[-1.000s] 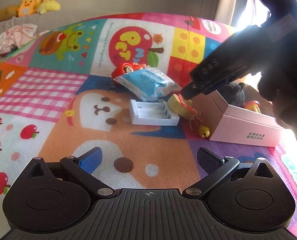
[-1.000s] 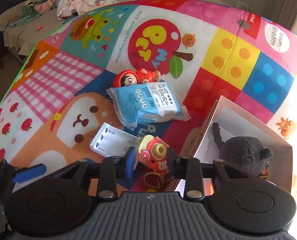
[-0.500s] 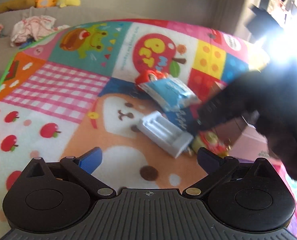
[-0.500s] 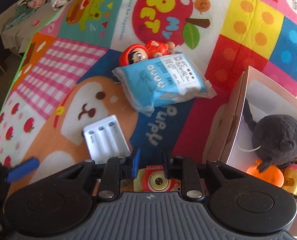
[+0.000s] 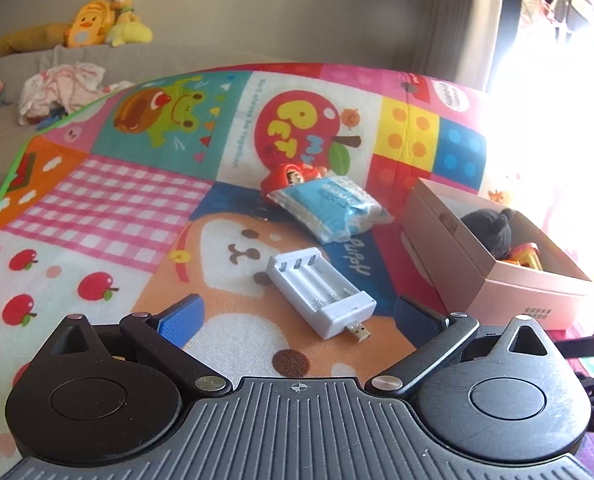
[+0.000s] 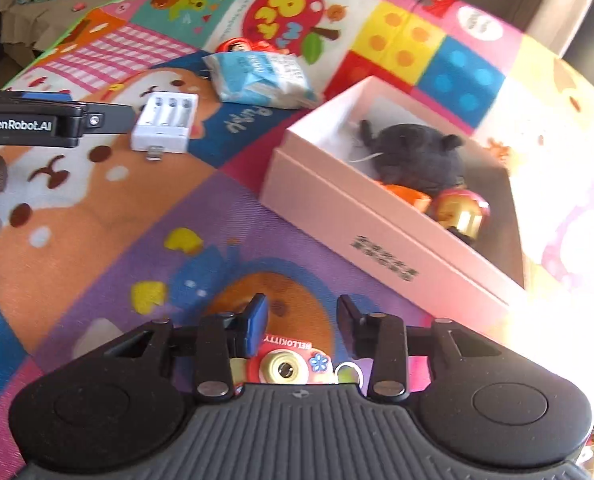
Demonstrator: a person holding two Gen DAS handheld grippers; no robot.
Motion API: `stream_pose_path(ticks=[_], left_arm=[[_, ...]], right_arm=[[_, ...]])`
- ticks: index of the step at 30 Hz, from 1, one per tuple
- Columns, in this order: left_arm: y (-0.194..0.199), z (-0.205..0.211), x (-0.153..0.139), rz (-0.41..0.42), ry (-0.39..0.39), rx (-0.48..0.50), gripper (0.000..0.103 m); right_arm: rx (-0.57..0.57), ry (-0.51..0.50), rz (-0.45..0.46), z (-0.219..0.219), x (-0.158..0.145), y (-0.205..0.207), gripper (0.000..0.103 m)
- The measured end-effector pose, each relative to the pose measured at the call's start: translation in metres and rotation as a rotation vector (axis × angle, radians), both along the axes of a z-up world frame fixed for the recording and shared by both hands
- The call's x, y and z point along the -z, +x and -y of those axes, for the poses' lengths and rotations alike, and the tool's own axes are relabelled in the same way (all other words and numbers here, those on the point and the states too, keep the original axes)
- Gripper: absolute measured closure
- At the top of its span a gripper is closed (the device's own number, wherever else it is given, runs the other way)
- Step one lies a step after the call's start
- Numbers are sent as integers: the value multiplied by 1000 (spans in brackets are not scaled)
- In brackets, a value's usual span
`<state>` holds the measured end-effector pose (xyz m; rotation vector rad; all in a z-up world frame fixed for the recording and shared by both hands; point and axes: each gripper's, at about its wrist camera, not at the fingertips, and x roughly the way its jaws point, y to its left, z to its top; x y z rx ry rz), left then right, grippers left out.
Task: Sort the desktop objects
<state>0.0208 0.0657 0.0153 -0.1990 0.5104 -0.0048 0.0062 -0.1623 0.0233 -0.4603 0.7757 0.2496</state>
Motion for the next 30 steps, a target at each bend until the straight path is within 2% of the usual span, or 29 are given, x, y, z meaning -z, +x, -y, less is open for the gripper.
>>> stream_pose_path(ticks=[1,3,5,7,10,12,15,18,20,23,27,30], left_arm=[[1,3,-1,-1,17,15,0],[5,10,-2,-23,42,74,0],[12,16,-2,-46,73,137,0],[22,20,-4,-45,138,155,0],[47,19,-6,-51,206,168,0],[69,14,-4,-76,189,205,0],[93,6,4,-110,168,197,0],[106,-2,13,-178,105,215,0],[100,-2,12,-186,67,232,0],[76,11,11,-191,26,361,0],[33,48,14,-174,87,556,0],[9,74,16,-157,129,667,0]], right_arm=[[30,42,14,12,-3,-4,28],[87,141,32,36,-7,-14,15],[147,216,55,54,-6,-23,13],[208,279,76,70,0,-30,3],[272,334,93,85,8,-34,1],[298,365,92,93,12,-35,0],[297,389,84,98,19,-34,0],[298,427,78,103,21,-34,0],[304,452,65,106,22,-33,0],[311,475,50,109,23,-30,0],[310,478,49,109,24,-32,0],[311,474,50,108,23,-32,0]])
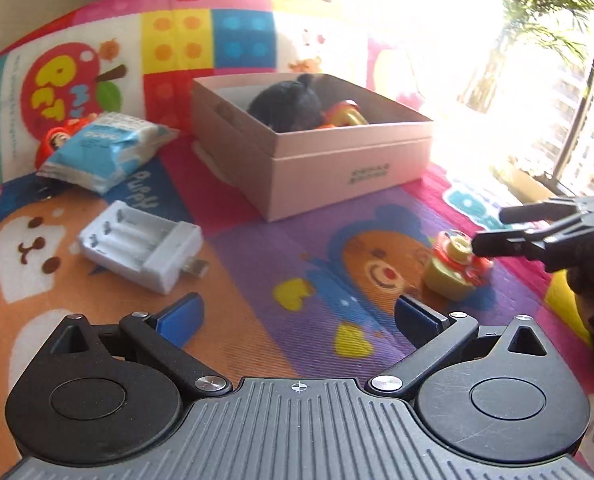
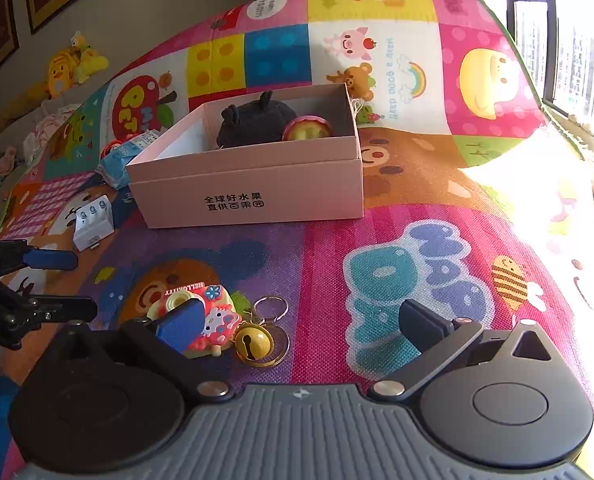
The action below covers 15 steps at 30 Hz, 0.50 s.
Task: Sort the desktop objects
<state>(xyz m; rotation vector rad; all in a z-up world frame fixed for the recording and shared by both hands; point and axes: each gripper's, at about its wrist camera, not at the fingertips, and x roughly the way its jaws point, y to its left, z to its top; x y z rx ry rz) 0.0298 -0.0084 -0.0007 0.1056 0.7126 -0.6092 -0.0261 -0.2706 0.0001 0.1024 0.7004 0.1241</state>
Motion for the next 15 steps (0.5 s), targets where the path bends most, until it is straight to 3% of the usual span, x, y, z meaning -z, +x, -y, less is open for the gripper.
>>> stream_pose_path(ticks=[4,7,9,12,15], left_arm=[[-12,17,1,18,28,1,0],[-10,14,1,31,78,-132,0],[-6,3,1,16,82,-245,0],[-2,-19,0,-4,21,-376,0],[-4,-29,-2,-3,-21,-428,0]], right_arm=[[-21,-18,20,-4,-4,-5,0],[-104,-80,56,-16,-9,-18,0],[-173,-181,79,-30,-11,-27,0],[-241,-295,72,-42,-11,-31,0],[-228,-344,34,-41,-9,-22,0]])
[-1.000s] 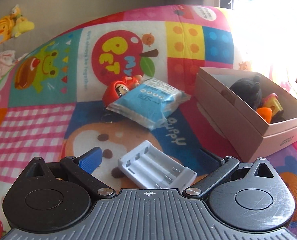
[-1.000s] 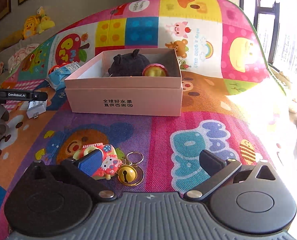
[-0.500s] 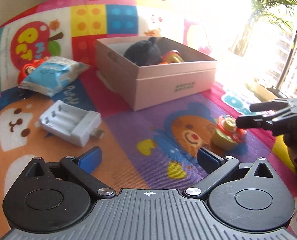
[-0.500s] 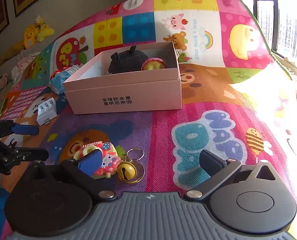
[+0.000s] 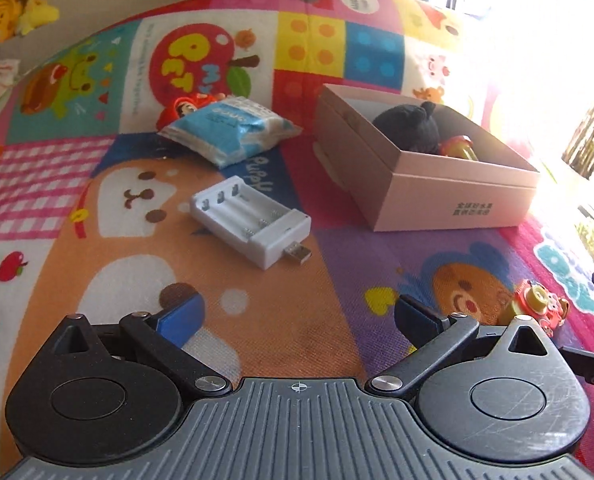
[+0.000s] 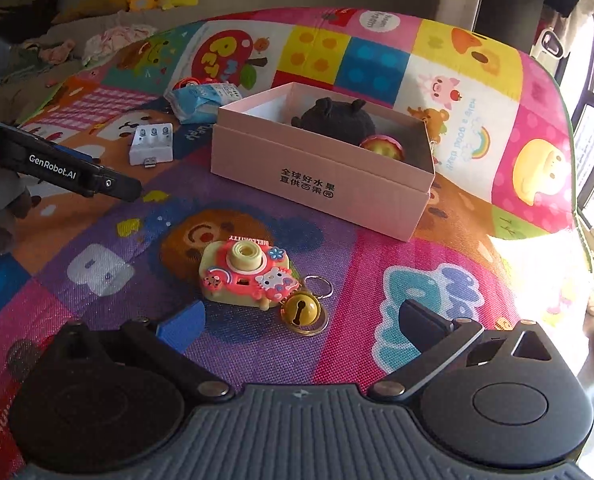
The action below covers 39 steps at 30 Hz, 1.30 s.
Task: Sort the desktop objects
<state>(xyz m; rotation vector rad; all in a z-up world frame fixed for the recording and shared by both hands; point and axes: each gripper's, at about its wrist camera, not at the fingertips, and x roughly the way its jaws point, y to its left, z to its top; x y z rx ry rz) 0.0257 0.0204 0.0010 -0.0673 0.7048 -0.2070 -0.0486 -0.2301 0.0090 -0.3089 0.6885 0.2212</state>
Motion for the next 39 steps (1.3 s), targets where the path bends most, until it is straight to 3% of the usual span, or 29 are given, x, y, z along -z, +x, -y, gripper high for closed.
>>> stream_pose_path(ticks=[3,6,11,12,13,14,19,22,24,28,31,34,39], left_arm=[[-2,1,0,7,-1,4,0],[-2,1,-1,8,-9,2,0],[-3,0,0,12,-27,-1,0],[-3,0,0,12,-27,0,0],[-3,0,0,12,-27,0,0],[-3,0,0,12,-28,0,0],[-4,-2,0,14,-41,0,0],[-3,-3,-1,14,-47,1,0],[0,-6,-3,30,-38,3,0],[20,-11,-14,110,86,-15,0],[50,-17,-13,75,103,-2,0],[74,-19,-7,68,94,0,0],[91,-27,-1,2,-64,42,0]], right_arm=[[86,-143,60,4,6,9,0],[165,-191,105,10,3,15,0],[50,77,46,11,-18,12,3],[7,114,17,5,-19,13,16],[-24,136,-11,-1,-18,16,26],[-42,151,-28,-7,-16,19,29],[-56,171,-81,-23,-1,36,30],[-68,180,-96,-25,2,31,42],[-98,207,-104,-22,2,22,42],[-117,210,-85,-14,5,4,42],[-119,241,-79,-10,6,-2,35],[-116,242,-85,-11,6,0,17],[-120,256,-98,-10,7,1,9]])
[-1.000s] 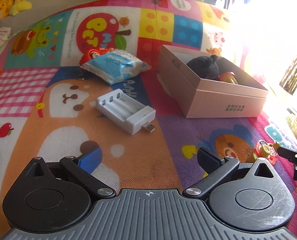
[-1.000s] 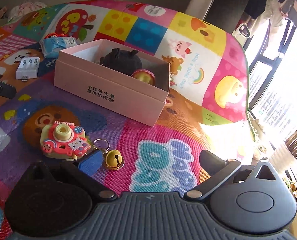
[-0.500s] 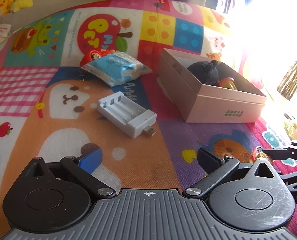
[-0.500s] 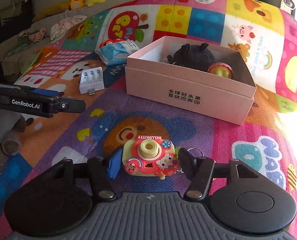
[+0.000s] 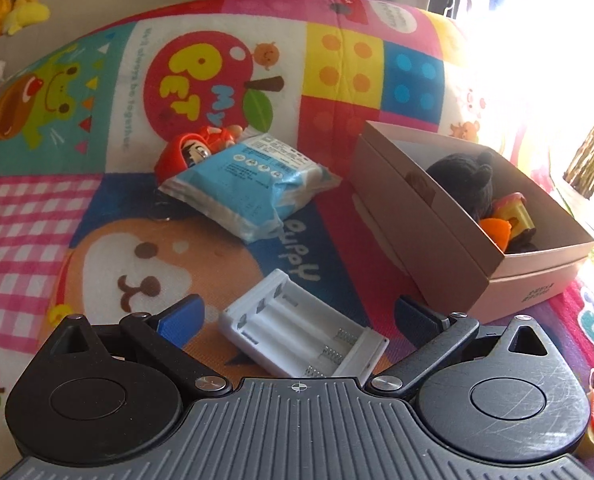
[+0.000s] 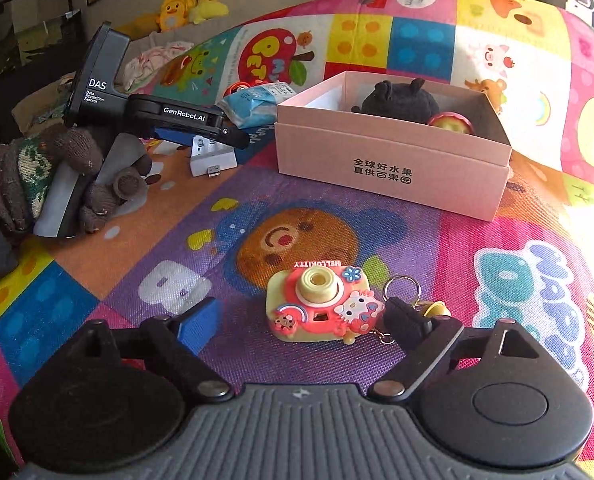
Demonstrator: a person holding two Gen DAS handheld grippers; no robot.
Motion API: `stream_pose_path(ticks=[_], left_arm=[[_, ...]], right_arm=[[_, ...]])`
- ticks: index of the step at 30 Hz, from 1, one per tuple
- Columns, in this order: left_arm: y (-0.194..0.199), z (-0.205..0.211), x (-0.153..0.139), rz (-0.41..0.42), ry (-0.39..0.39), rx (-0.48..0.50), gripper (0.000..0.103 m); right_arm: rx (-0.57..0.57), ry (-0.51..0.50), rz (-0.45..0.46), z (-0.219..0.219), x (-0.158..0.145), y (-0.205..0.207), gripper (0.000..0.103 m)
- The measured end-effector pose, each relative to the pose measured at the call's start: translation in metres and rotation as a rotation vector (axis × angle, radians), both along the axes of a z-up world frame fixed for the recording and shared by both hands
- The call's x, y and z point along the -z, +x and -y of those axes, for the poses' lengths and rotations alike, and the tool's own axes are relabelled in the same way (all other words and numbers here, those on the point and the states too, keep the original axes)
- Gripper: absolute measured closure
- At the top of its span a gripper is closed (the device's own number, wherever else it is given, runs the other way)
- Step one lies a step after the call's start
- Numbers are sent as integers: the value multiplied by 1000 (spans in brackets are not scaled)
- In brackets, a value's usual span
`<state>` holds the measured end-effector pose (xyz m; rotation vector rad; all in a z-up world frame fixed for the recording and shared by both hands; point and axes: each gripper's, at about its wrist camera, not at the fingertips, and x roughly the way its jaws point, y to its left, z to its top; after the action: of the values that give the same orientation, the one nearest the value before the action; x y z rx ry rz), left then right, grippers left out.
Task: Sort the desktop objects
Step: 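Move the left tool down to the white battery charger while the right tool holds the keychain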
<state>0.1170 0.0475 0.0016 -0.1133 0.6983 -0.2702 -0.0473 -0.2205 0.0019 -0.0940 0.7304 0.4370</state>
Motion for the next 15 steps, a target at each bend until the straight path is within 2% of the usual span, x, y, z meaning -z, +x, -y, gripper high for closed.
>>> stream_pose_path(ticks=[3,8,11,13,15], left_arm=[[-14,8,-1,-3,-29,68,0],[-51,33,-3,29,-4,191,0],[-67,45,-3,8,-43,266,0],[-76,57,-2,16,-22,302,0],[-78,67,-1,17,35,262,0]], right_arm=[[8,7,-3,1,0,0,2],[1,0,-8,-1,0,-1,0],[0,-5,-10,-2,1,-1,0],[0,-11,-10,-3,1,-1,0],[-1,-18,-11,-4,1,-1,0]])
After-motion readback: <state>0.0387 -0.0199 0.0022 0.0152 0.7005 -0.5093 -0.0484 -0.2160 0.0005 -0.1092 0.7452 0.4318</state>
